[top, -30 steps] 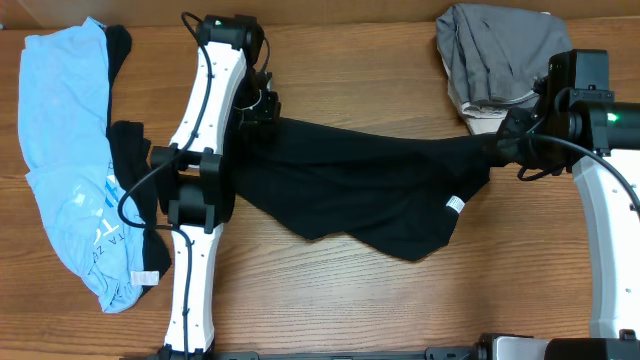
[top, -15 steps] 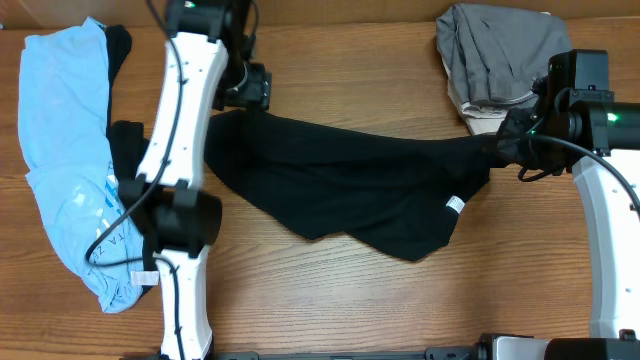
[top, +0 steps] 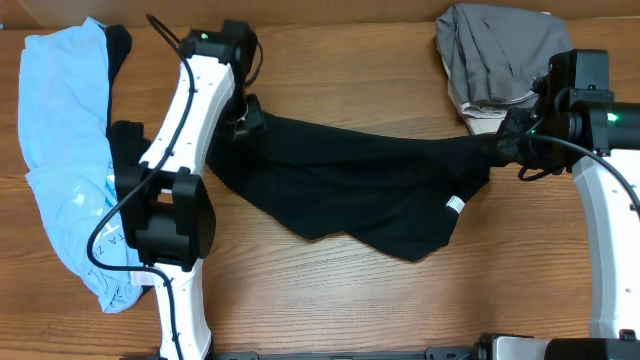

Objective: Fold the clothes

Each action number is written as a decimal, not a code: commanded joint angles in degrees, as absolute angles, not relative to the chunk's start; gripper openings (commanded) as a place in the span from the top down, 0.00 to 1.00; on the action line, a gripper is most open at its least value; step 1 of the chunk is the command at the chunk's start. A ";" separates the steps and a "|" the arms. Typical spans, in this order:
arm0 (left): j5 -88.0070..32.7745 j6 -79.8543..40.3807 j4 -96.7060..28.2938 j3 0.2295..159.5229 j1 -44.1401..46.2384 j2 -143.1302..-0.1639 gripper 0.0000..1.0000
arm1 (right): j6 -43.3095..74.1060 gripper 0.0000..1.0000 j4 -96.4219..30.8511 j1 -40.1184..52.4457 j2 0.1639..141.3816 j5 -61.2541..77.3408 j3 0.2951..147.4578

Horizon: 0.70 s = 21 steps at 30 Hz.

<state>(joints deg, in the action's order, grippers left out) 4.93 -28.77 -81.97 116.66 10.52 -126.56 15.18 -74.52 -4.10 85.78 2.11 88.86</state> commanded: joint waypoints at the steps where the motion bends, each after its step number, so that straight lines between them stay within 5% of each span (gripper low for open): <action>1: 2.59 -32.91 -79.57 113.69 10.94 -125.67 0.32 | 14.96 0.93 -74.13 -4.58 84.93 1.39 88.92; 21: -2.33 -35.14 -66.13 105.47 10.90 -125.73 0.36 | 14.96 0.91 -73.73 -4.58 84.93 1.39 88.92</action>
